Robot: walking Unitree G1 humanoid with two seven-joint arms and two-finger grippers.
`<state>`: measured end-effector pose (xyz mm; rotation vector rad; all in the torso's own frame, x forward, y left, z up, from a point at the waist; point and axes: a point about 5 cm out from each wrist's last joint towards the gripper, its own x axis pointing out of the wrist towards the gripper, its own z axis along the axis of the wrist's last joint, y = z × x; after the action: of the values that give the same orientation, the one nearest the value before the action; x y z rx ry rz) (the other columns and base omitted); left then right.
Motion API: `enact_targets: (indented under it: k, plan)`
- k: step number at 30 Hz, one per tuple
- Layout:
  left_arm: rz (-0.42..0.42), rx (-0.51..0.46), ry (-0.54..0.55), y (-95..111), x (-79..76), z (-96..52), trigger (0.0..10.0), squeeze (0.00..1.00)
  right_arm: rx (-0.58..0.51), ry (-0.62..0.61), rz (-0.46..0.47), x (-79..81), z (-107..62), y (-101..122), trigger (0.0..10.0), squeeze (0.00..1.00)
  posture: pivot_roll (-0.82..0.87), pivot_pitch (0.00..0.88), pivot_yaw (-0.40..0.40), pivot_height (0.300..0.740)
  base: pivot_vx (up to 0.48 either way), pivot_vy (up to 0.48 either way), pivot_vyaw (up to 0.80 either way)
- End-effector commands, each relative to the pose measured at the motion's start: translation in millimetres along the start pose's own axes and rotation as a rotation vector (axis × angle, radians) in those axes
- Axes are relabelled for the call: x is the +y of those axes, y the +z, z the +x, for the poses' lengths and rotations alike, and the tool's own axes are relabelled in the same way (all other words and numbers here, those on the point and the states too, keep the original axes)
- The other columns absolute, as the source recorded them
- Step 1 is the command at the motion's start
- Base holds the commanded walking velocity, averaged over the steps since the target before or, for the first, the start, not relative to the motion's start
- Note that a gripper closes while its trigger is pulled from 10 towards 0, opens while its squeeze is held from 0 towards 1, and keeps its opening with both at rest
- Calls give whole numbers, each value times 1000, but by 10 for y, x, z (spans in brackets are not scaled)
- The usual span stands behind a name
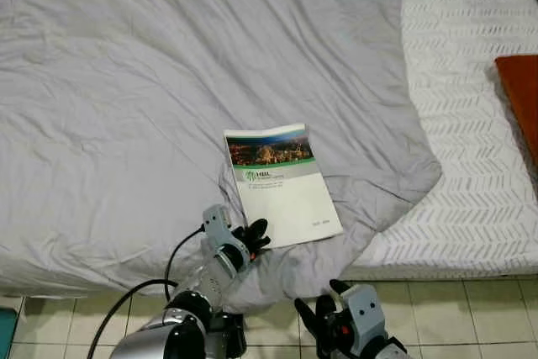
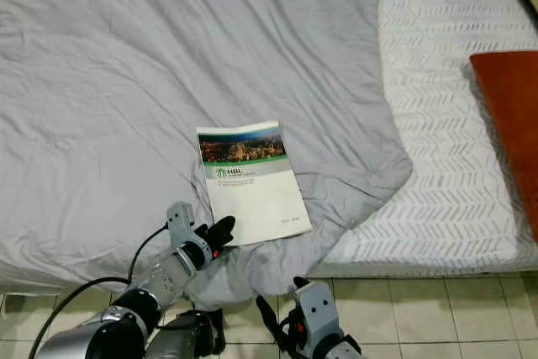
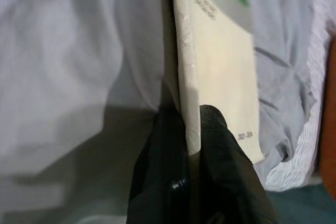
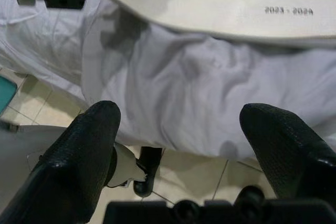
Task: Clean up the room
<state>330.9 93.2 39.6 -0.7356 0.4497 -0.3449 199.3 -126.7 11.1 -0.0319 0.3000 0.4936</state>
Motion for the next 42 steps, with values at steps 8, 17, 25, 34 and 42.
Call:
enact_targets:
  k: [8, 17, 25, 34, 42]
  plan:
    - [283, -125, -192, 637, -94, -80, 0, 0, 13, -84, 62, -108, 52, -40, 10000, 0, -120, 302, 113, 740, 0, 0, 0]
    - [433, -29, -277, 480, -164, -103, 0, 0, -29, -156, 79, -300, 104, 78, 10000, 0, -105, 255, 113, 740, 0, 0, 0]
    - [231, 23, -147, 152, -82, -20, 0, 0, 10, -139, 60, -281, 36, 18, 10000, 0, -149, 308, 78, 740, 0, 0, 0]
    - [154, 21, 63, 29, 46, -13, 10000, 1000, 31, -117, 35, -256, -51, 21, 10000, 0, -203, 355, 45, 740, 0, 0, 0]
    - [150, 13, 118, 52, 100, -26, 10000, 1000, 61, -107, 35, -214, -115, -34, 10000, 0, -209, 362, 44, 740, 0, 0, 0]
